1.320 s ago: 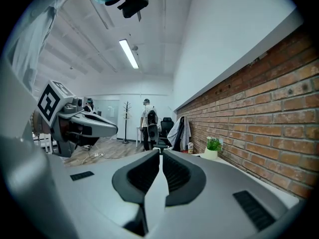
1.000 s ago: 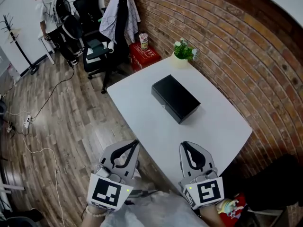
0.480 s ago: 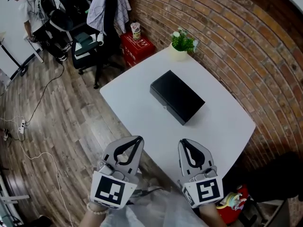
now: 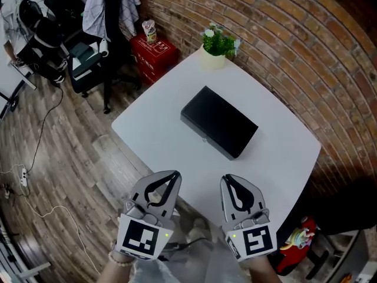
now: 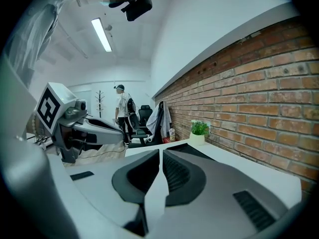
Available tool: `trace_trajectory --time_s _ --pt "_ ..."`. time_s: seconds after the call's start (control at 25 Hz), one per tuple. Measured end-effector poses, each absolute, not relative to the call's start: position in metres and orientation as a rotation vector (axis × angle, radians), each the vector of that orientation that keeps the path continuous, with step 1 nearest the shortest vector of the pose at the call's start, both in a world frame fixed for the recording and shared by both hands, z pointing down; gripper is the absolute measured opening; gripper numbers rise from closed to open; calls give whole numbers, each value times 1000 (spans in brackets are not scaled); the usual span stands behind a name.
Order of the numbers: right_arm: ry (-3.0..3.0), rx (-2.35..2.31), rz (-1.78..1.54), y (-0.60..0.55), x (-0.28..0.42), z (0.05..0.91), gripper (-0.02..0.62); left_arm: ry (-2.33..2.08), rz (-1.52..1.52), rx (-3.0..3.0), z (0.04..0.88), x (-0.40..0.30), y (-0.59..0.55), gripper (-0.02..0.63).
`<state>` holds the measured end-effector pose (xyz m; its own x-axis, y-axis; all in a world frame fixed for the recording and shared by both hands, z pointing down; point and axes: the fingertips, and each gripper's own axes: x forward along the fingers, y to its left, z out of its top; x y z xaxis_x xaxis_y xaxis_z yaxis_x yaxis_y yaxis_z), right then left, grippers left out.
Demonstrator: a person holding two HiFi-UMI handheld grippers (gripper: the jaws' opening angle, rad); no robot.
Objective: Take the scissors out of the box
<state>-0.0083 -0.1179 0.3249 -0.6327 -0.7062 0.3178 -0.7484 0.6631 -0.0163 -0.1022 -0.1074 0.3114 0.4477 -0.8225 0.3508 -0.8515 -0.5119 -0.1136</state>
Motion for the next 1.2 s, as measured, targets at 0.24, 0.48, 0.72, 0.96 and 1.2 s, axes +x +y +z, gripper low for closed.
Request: trace_trajectory --time_s 0.24,0.48,0.72,0.96,1.2 --pt "-2578 1245 182 -143 -14 331 51 -1395 581 2626 336 -104 -139 18" --pt "-2514 1314 224 -157 -6 350 51 -1294 604 2675 356 -95 -164 18" --pt "-2464 1372 256 -161 2 361 51 -1243 556 2684 370 -86 -179 18" --pt "-2435 1460 294 -166 7 373 51 -1183 562 2681 394 -78 -192 18" --pt "-2404 1479 320 -174 12 388 51 -1153 592 2673 417 -70 -212 20"
